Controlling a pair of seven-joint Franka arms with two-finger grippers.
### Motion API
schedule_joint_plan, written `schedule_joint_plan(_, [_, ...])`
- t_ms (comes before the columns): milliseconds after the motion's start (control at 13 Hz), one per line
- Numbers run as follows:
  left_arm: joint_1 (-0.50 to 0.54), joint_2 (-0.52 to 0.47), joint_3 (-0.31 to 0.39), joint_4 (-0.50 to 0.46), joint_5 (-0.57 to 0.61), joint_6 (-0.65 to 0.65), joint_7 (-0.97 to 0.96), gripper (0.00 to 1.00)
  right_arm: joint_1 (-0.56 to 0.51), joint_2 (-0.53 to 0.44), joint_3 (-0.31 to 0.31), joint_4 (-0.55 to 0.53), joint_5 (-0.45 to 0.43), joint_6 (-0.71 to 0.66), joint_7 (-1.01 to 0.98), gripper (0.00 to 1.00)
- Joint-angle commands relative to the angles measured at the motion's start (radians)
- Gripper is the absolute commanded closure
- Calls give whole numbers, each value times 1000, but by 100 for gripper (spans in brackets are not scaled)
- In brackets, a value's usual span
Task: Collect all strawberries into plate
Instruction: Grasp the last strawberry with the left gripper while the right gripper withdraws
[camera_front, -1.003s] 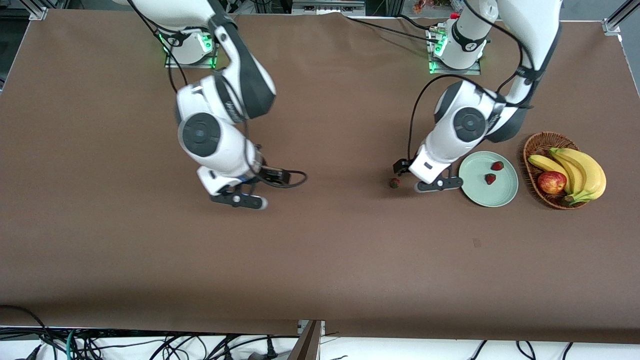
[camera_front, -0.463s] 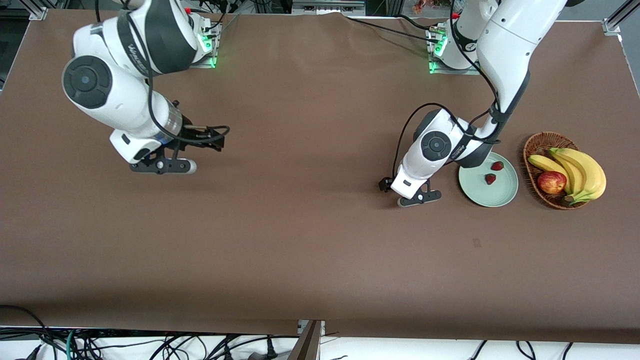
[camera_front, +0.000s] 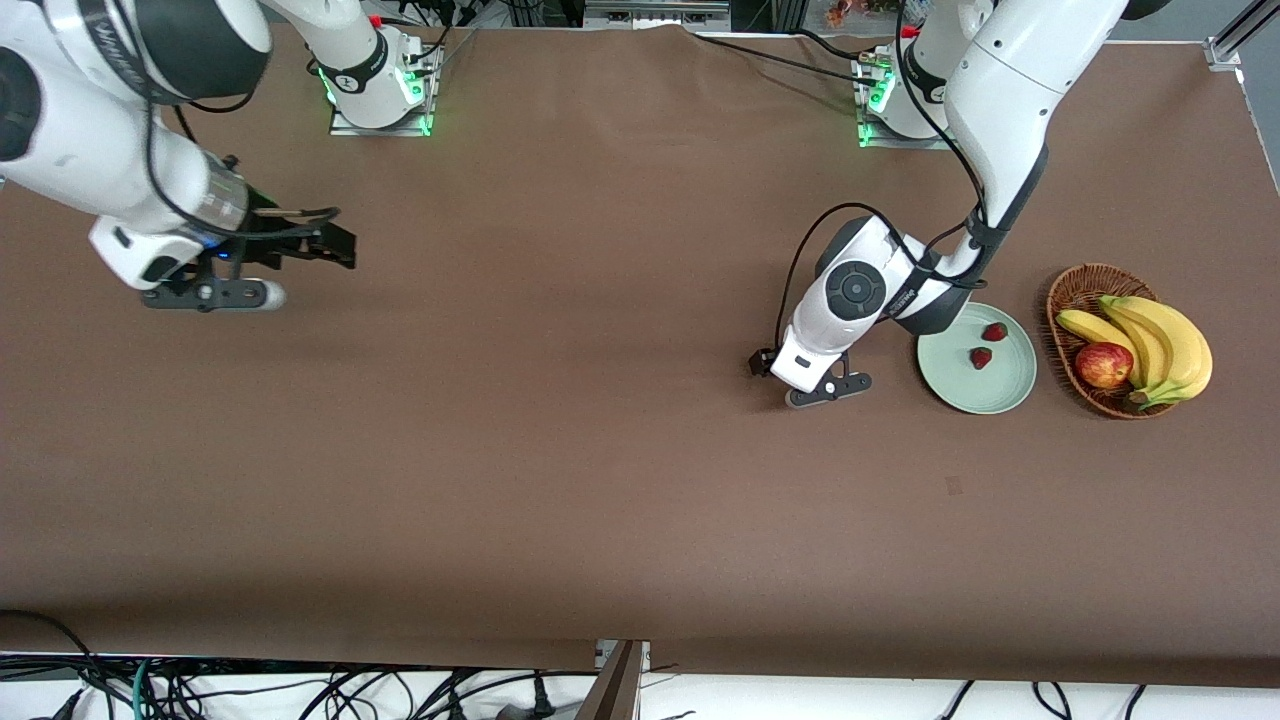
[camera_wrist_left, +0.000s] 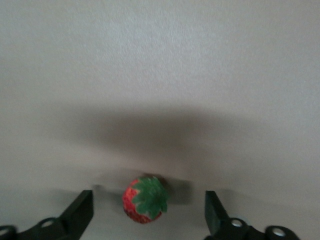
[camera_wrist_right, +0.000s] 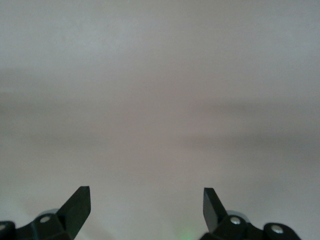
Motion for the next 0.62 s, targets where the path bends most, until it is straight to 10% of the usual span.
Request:
schedule_joint_plan(0, [-2,-7,-5,-2,24,-20,-30,57,-96,-25,51,37,-19,-4,-70,0])
schedule_joint_plan(232, [0,-10,-5,12,24,-31,-27,94,-113,-28,51,46,-76,-3,-149,0])
schedule_joint_plan(540, [14,-28,-1,177,-82,-254,52,100,-102,-45,51,73,-125,-7,-178,0])
